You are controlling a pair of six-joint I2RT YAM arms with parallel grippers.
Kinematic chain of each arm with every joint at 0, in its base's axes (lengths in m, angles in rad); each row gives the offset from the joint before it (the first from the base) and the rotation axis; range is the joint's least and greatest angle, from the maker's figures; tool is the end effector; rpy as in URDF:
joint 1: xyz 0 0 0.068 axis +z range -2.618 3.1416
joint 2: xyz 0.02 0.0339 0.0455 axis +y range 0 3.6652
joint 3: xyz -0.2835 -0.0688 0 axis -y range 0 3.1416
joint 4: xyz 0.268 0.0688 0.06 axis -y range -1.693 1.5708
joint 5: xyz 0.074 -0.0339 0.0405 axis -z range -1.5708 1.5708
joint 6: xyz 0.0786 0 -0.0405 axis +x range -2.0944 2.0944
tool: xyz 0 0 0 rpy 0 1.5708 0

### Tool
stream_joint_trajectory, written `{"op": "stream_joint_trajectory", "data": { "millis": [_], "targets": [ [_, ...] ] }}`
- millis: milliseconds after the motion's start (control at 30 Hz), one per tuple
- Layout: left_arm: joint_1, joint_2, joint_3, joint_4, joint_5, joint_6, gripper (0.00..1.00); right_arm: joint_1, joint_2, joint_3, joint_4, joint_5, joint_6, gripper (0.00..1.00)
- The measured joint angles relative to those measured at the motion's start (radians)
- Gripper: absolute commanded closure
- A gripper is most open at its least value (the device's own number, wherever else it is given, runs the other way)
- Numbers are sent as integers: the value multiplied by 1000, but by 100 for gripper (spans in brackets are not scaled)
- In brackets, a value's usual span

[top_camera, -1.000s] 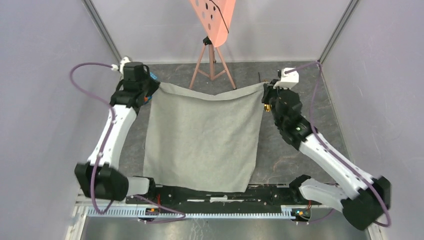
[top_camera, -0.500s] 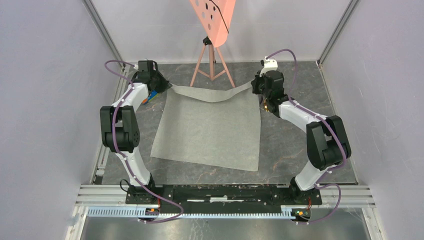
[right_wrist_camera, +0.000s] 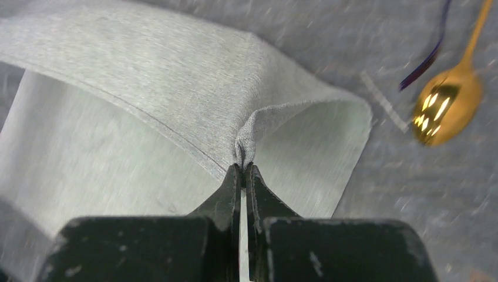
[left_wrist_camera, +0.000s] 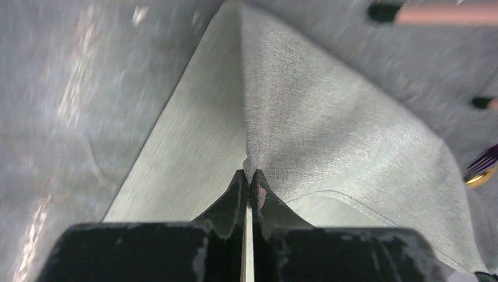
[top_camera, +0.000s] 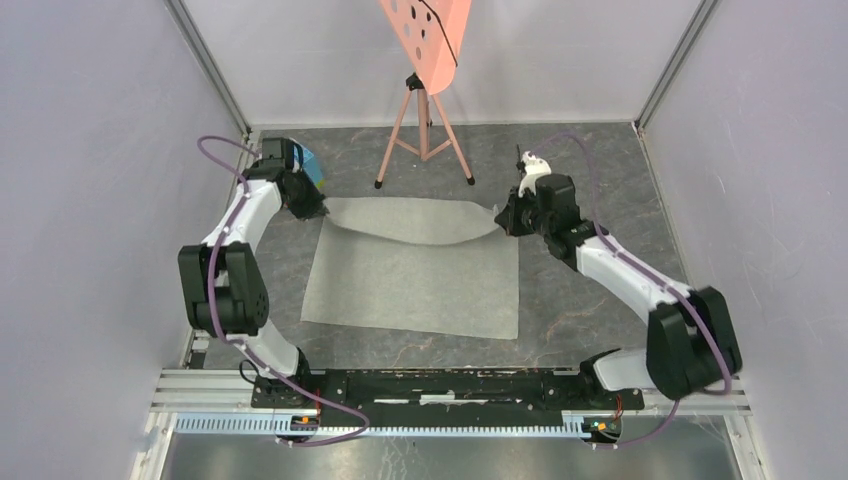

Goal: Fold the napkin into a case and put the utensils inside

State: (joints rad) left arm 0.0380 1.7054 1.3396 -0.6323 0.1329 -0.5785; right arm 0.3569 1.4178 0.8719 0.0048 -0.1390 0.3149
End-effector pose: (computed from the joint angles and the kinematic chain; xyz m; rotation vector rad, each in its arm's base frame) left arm 0.4122 0.0052 0.2269 -0.7402 2.4928 -0.3711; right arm 0.3402 0.1385 0.2276 -0.1300 2.1506 0.5429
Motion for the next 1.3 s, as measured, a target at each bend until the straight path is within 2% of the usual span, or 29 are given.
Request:
{"op": "stream_joint_trajectory", "data": {
  "millis": [267,467,933,1167,1300],
  "targets": [
    [0,-256,-315,-145,-40,0,98,74,-267,-158,-155,-85,14,100],
    [0,-329,-461,-211,-63,-66,98,113,-365,-294,-233,-111,23,100],
    [0,-433,-512,-293,-172,-118,98,113,-485,-328,-334,-145,22,100],
    [0,-404,-546,-298,-229,-148,98,119,-522,-455,-322,-190,60,100],
    [0,-388,-546,-314,-263,-157,98,120,-532,-461,-339,-194,63,100]
  ]
}}
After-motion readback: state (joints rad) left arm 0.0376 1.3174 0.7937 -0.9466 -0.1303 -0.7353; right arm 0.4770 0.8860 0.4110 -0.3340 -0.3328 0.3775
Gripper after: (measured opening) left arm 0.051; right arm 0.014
